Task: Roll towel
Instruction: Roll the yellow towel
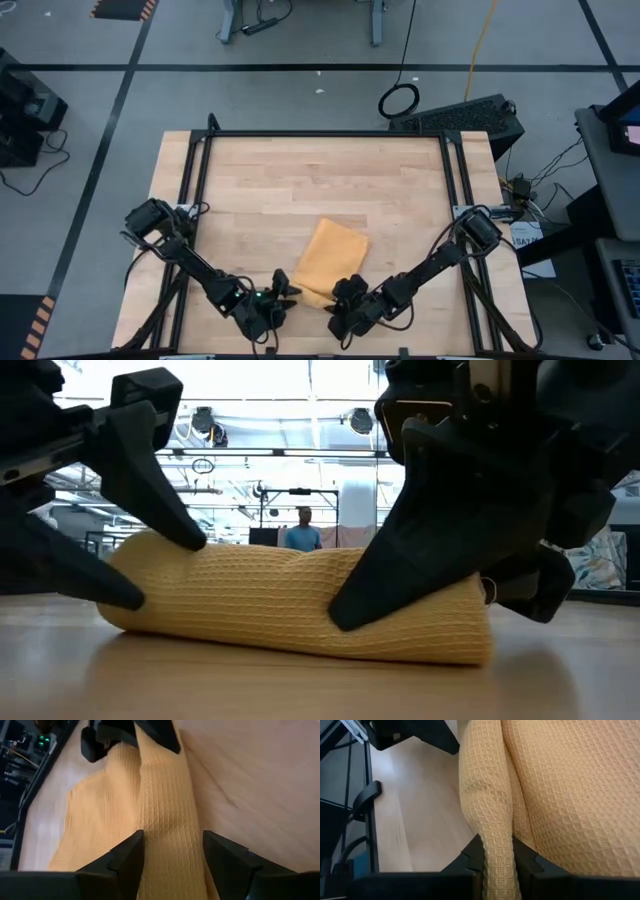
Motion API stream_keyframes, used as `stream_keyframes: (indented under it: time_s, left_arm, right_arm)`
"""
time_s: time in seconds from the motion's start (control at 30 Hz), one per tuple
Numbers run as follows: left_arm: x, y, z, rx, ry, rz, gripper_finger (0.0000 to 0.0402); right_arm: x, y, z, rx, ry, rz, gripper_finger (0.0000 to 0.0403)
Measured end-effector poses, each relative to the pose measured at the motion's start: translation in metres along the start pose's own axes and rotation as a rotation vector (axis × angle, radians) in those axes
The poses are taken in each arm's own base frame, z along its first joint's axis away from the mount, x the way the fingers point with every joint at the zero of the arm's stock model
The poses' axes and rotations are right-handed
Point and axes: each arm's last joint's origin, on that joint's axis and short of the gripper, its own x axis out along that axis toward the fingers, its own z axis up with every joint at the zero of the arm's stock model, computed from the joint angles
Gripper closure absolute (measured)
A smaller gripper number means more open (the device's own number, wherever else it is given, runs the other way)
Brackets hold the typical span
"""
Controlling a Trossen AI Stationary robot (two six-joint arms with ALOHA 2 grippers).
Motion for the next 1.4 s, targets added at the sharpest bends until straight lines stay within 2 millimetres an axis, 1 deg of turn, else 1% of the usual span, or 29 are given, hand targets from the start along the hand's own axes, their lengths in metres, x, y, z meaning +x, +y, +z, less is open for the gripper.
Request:
stream_keyframes:
  time_s: [0.23, 0.33, 0.5, 0.57, 0.63, 0.73, 0.83, 0.97, 1.07, 1.17, 1.27, 1.4]
  left_arm:
    - [0.004, 0.004, -0.004, 0.025, 0.032, -0.020, 0.0192]
    - [0.008, 0.008, -0.005, 0.006, 0.038, -0.024, 0.0170]
    - [0.013, 0.014, -0.009, -0.044, 0.060, -0.055, 0.0114]
    - [0.015, 0.017, -0.011, -0.061, 0.068, -0.092, 0.0104]
    - [0.017, 0.020, -0.012, -0.088, 0.075, -0.123, 0.0105]
    - [0.021, 0.024, -0.015, -0.136, 0.098, -0.146, 0.0128]
    - [0.025, 0.030, -0.018, -0.161, 0.113, -0.197, 0.0169]
    - [0.031, 0.036, -0.023, -0.186, 0.121, -0.272, 0.0242]
    - [0.034, 0.039, -0.025, -0.191, 0.134, -0.296, 0.0305]
    - [0.036, 0.042, -0.027, -0.196, 0.144, -0.303, 0.0355]
    - [0.034, 0.044, -0.027, -0.225, 0.144, -0.316, 0.0356]
    - [0.027, 0.052, -0.027, -0.349, 0.171, -0.374, 0.0356]
  right_arm:
    - [0.000, 0.001, 0.000, 0.015, -0.007, 0.005, 0.0363]
    - [0.000, 0.001, 0.000, 0.016, -0.007, 0.006, 0.0362]
    - [0.000, 0.001, 0.001, 0.022, 0.005, 0.014, 0.0362]
    - [0.000, 0.001, 0.001, 0.028, 0.005, 0.014, 0.0362]
    - [0.000, 0.001, 0.001, 0.035, 0.005, 0.014, 0.0362]
    - [0.001, 0.000, 0.002, 0.031, 0.008, 0.015, 0.0362]
    - [0.001, 0.001, 0.002, -0.002, 0.009, 0.016, 0.0362]
    - [0.001, 0.001, 0.002, -0.028, 0.008, 0.016, 0.0361]
    - [0.001, 0.001, 0.002, -0.081, 0.007, 0.018, 0.0347]
    - [-0.002, 0.002, 0.003, -0.174, 0.007, 0.019, 0.0311]
    - [-0.008, 0.005, 0.006, -0.263, 0.002, 0.027, 0.0261]
    - [-0.022, 0.013, 0.007, -0.377, -0.006, 0.046, 0.0192]
